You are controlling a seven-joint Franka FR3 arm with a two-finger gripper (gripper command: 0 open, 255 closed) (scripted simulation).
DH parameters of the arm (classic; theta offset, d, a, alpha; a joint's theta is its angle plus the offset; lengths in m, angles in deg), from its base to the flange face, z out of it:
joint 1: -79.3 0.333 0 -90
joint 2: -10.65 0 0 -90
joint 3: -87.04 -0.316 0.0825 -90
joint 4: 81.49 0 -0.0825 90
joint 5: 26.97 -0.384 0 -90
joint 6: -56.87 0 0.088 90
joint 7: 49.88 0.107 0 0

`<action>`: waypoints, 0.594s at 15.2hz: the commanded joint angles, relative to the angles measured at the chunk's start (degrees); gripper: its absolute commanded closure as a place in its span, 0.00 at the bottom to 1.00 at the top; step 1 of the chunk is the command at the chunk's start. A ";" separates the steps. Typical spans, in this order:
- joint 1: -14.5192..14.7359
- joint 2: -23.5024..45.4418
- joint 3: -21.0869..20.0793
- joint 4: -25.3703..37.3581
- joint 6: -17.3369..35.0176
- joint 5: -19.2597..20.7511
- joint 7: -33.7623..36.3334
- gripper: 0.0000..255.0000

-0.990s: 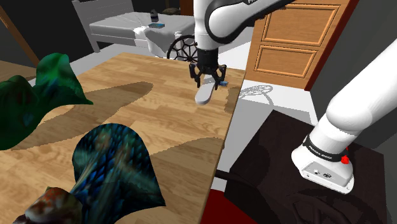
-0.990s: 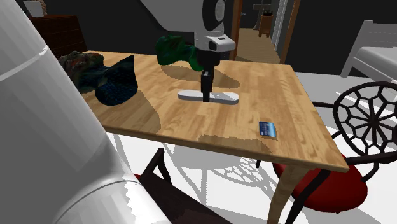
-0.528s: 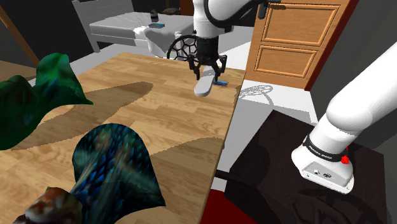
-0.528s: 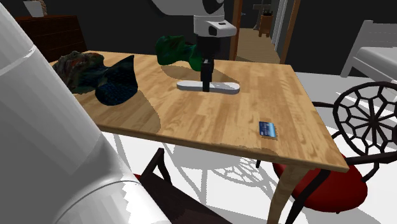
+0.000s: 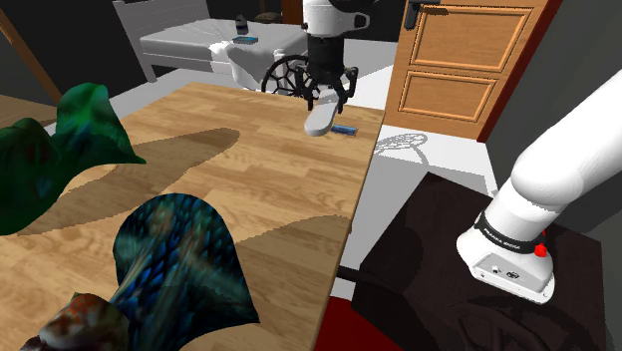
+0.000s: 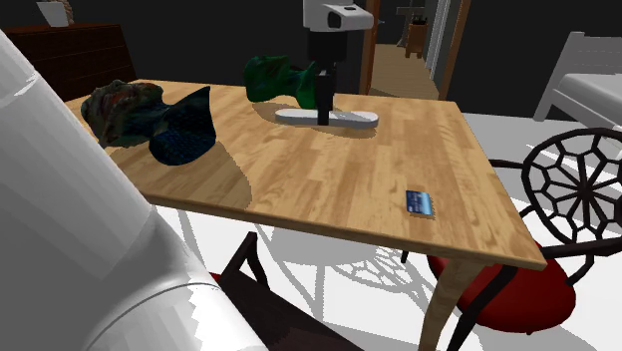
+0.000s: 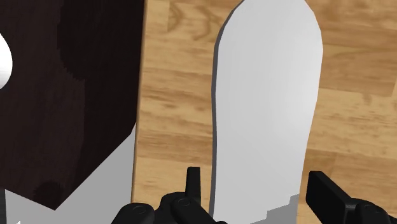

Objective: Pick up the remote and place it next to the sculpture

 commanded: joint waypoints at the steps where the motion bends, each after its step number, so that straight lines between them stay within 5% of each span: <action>1: -0.06 -0.24 0.19 1.43 -1.66 0.00 -0.10 1.00; 9: -0.27 -0.47 0.65 7.37 -7.82 0.16 -0.12 1.00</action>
